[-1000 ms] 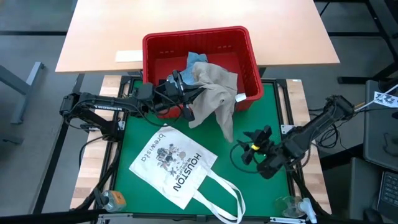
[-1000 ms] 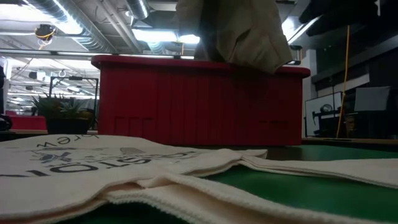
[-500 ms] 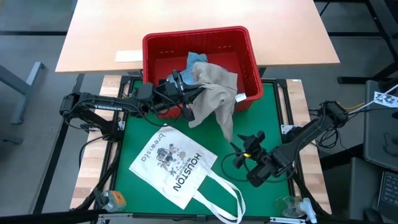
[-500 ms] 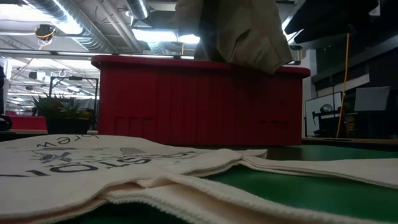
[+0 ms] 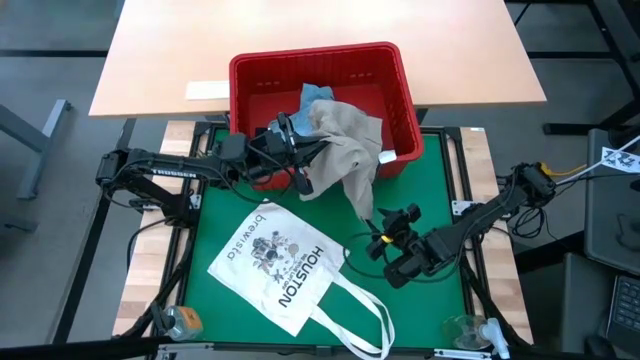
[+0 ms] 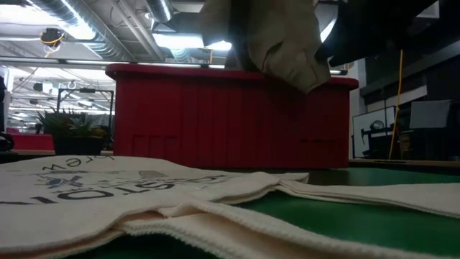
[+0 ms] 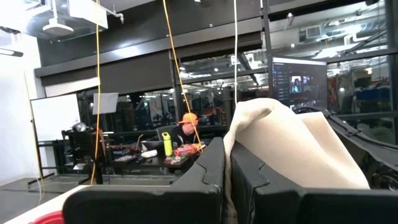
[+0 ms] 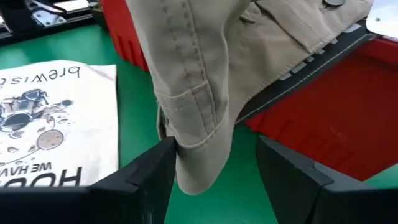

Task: Fold Laundry from Bin
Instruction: Fold the beige shorts

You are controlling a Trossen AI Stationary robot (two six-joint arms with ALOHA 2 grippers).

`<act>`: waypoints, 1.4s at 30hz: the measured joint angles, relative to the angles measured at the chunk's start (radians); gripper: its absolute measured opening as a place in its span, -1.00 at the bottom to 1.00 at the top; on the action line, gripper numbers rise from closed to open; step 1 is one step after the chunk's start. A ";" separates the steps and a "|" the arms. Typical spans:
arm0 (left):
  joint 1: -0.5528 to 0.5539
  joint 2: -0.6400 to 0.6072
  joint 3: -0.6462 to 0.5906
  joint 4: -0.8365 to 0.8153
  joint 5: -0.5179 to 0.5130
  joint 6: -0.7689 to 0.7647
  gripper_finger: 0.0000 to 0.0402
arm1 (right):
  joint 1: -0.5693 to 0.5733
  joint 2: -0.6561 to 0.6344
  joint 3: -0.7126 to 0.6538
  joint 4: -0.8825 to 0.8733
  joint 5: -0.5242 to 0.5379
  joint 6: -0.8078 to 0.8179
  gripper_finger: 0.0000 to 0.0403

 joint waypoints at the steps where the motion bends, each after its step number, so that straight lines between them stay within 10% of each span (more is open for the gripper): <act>1: 0.000 0.000 0.000 0.000 0.000 0.000 -1.00 | -0.001 0.000 0.000 0.010 -0.006 -0.015 0.10; 15: -0.001 0.000 0.000 0.000 0.000 -0.001 -1.00 | -0.065 0.000 0.000 0.097 -0.064 -0.164 0.01; 27: -0.001 -0.001 0.000 0.004 0.000 -0.003 -1.00 | -0.070 -0.023 0.016 0.081 -0.083 -0.285 -0.92; 42: -0.001 -0.195 0.000 -0.113 0.106 -0.240 -1.00 | -0.071 -0.158 0.506 -0.399 -0.092 -0.525 -0.89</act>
